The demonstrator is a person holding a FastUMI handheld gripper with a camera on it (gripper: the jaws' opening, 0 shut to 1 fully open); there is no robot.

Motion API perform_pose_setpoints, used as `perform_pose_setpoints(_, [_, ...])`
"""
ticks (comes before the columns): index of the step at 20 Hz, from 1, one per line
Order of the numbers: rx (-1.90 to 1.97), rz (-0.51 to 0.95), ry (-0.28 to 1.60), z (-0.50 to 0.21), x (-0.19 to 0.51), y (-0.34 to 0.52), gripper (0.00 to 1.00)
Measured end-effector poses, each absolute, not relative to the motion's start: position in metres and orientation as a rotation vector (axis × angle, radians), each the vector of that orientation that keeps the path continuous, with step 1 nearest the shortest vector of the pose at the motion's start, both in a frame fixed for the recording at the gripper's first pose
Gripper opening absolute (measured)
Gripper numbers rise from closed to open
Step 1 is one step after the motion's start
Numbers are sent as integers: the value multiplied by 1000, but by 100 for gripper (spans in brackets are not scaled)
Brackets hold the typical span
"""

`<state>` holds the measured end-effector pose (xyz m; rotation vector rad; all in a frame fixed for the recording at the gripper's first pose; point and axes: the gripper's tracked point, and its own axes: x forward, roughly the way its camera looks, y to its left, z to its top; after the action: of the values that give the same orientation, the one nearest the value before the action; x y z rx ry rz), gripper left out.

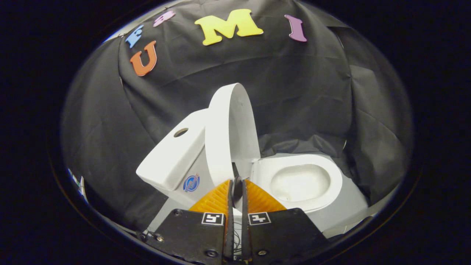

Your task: Open the toilet lid.

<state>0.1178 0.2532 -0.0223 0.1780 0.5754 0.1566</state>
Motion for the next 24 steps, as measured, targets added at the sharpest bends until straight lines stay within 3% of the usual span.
perform_pose_setpoints(14, [10,171,602,-23,119,299,12])
perform_pose_setpoints(18, [-2,249,505,-2,115,305,15])
perform_pose_setpoints(19, [-2,269,457,12,115,307,19])
perform_pose_setpoints(22, [-9,250,296,65,106,291,67])
perform_pose_setpoints(24, [5,255,186,100,99,282,67])
